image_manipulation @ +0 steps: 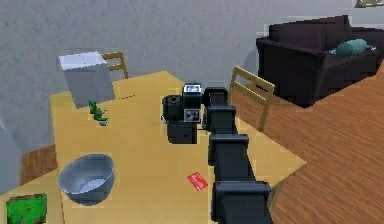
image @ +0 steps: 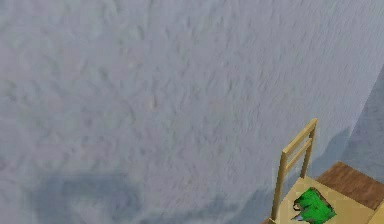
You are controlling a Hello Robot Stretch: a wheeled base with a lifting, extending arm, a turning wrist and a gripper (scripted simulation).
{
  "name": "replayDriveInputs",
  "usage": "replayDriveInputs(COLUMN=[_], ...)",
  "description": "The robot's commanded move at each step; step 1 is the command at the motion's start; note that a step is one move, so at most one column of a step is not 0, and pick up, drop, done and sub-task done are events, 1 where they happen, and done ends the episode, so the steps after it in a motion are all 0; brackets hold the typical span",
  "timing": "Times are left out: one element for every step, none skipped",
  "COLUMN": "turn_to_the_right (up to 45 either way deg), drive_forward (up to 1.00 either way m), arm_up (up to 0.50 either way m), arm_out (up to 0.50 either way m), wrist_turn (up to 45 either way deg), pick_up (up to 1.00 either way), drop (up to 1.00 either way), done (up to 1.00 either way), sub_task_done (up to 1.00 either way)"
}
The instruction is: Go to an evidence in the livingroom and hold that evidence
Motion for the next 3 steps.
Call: replayDriveInputs(turn_to_the_right=[0.0, 0.0, 0.0], drive_forward=[0.00, 0.00, 0.00], arm_up=[0.00, -0.30, 0.00], arm_out=[0.00, 0.00, 0.00], wrist_turn=[15.0, 0.0, 0.0], pick_up=[0.00, 0.00, 1.00], drop=[0.00, 0.00, 0.00], done=[0.00, 0.00, 0.00], sub_task_done=[0.00, 0.00, 0.00])
